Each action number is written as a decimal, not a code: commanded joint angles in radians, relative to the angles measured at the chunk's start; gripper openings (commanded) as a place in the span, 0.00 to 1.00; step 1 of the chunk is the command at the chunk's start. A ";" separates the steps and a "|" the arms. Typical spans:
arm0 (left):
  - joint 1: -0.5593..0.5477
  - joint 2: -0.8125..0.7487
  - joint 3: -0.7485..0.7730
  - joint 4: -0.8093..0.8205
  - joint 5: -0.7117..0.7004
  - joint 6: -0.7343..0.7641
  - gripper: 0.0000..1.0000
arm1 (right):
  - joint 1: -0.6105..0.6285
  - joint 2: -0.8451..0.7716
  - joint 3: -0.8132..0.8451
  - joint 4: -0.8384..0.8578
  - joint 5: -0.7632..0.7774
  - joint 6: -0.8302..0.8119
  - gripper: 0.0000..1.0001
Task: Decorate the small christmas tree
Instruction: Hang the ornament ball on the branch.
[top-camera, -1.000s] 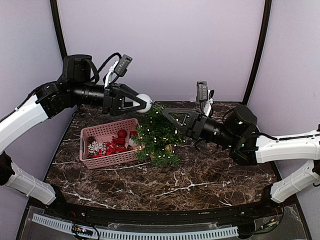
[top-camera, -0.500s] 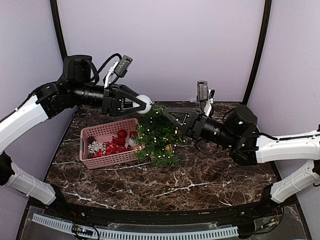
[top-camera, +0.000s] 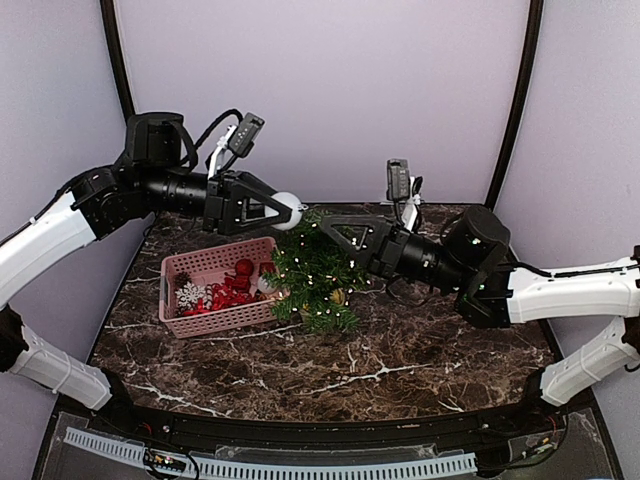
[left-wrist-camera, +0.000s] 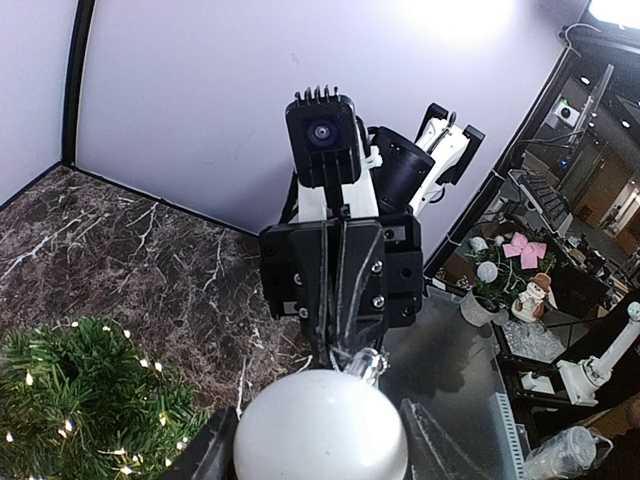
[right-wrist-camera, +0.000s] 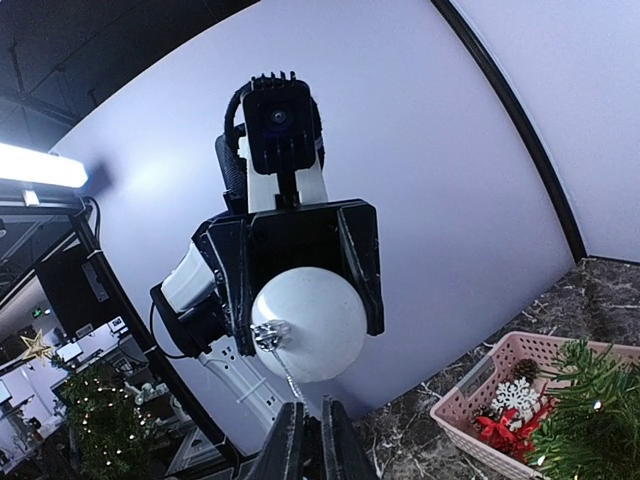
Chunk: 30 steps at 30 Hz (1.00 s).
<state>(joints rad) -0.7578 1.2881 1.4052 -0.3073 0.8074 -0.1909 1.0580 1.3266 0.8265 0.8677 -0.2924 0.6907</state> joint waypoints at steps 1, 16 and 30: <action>-0.005 -0.036 -0.011 0.020 -0.004 0.004 0.43 | 0.004 0.001 0.026 0.037 -0.015 -0.008 0.02; -0.005 -0.083 -0.126 -0.122 -0.293 0.075 0.43 | 0.005 -0.059 0.032 -0.284 0.176 -0.058 0.00; -0.005 -0.073 -0.242 -0.129 -0.407 0.041 0.41 | 0.007 0.066 0.134 -0.459 0.218 -0.016 0.00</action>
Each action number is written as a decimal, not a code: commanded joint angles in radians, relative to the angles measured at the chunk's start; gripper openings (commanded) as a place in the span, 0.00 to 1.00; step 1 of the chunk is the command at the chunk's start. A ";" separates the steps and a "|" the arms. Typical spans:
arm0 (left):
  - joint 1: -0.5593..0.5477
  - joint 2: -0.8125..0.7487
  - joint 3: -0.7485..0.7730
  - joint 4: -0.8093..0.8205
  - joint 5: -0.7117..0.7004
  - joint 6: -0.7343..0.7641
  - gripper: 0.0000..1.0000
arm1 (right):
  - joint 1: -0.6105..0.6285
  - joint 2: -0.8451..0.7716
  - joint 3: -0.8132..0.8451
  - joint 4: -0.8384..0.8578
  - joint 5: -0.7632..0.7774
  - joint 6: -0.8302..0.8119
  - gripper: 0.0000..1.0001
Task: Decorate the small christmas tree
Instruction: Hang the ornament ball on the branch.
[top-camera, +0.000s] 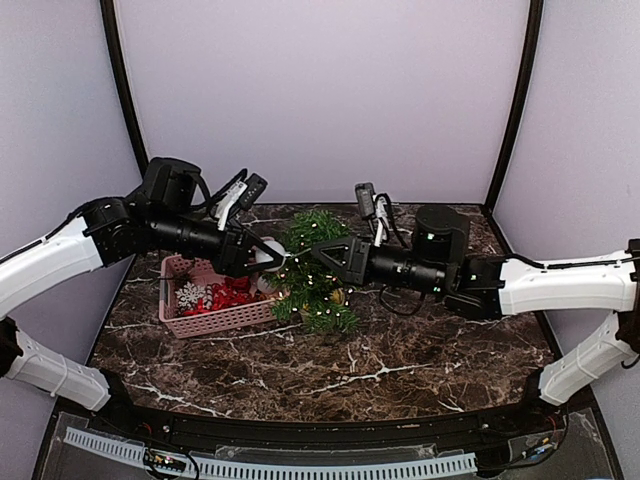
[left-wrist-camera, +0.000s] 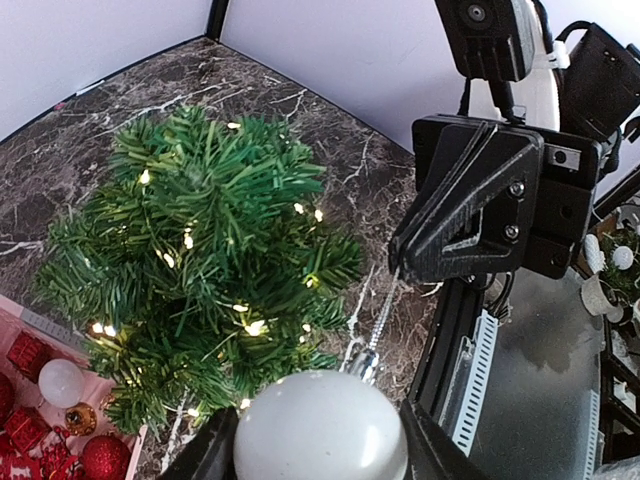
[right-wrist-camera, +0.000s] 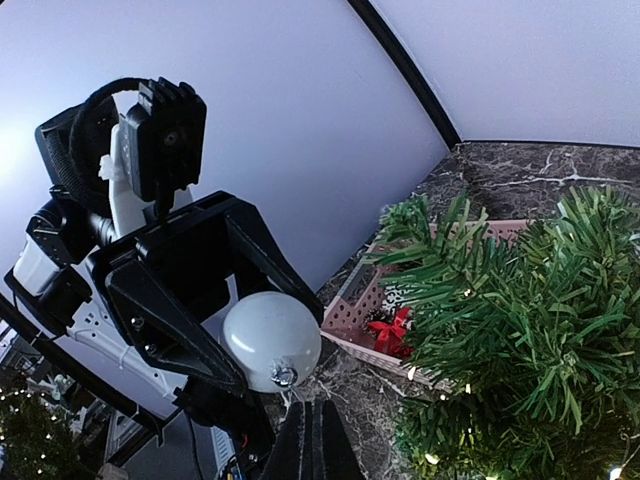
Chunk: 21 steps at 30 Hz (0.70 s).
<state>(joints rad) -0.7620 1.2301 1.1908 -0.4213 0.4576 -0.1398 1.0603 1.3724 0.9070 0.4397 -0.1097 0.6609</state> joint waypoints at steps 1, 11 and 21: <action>0.000 -0.018 -0.043 -0.008 -0.059 -0.018 0.41 | 0.005 0.025 0.056 -0.042 0.037 0.018 0.00; -0.001 -0.020 -0.128 0.114 -0.026 -0.092 0.41 | 0.012 0.050 0.052 -0.083 0.022 0.041 0.00; 0.000 -0.045 -0.191 0.203 0.011 -0.156 0.40 | 0.021 0.048 0.030 -0.100 0.026 0.054 0.00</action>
<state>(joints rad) -0.7620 1.2263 1.0317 -0.2836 0.4339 -0.2581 1.0687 1.4178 0.9329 0.3344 -0.0898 0.7055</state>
